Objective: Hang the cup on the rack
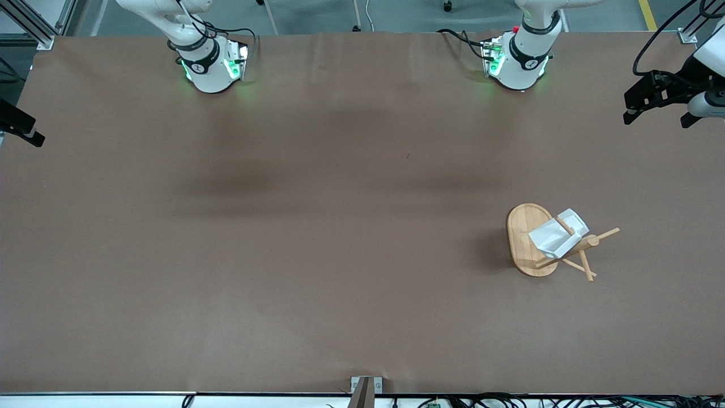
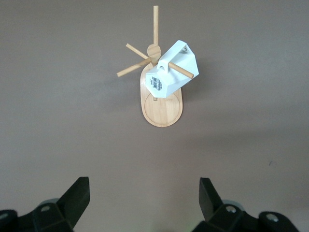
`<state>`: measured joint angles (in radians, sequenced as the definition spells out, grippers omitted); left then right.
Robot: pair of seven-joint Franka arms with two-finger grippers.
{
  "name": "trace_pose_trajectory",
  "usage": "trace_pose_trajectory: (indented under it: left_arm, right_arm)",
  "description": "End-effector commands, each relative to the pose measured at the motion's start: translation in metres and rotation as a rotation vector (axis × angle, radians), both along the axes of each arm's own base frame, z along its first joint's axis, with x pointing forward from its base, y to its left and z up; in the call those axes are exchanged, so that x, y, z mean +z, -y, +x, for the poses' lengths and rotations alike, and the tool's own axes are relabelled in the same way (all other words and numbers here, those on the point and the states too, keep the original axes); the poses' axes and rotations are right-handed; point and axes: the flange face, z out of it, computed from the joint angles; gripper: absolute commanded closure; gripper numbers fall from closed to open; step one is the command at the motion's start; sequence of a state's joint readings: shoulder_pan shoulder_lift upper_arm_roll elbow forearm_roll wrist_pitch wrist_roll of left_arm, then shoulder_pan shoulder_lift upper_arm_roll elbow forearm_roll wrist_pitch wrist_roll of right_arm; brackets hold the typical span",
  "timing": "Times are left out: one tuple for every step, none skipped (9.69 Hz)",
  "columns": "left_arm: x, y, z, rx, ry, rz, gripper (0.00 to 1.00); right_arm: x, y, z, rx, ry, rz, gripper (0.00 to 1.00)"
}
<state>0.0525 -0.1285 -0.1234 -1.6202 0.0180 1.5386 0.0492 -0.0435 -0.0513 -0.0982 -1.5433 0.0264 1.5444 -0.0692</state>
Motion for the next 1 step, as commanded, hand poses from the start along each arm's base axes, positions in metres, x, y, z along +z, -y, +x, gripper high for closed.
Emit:
trace_pose_trajectory:
  left_arm:
    - [-0.0181, 0.0073, -0.0008, 0.014, -0.031, 0.0, 0.0]
  right_arm:
    - [0.0011, -0.0005, -0.0049, -0.017, 0.0, 0.016, 0.0]
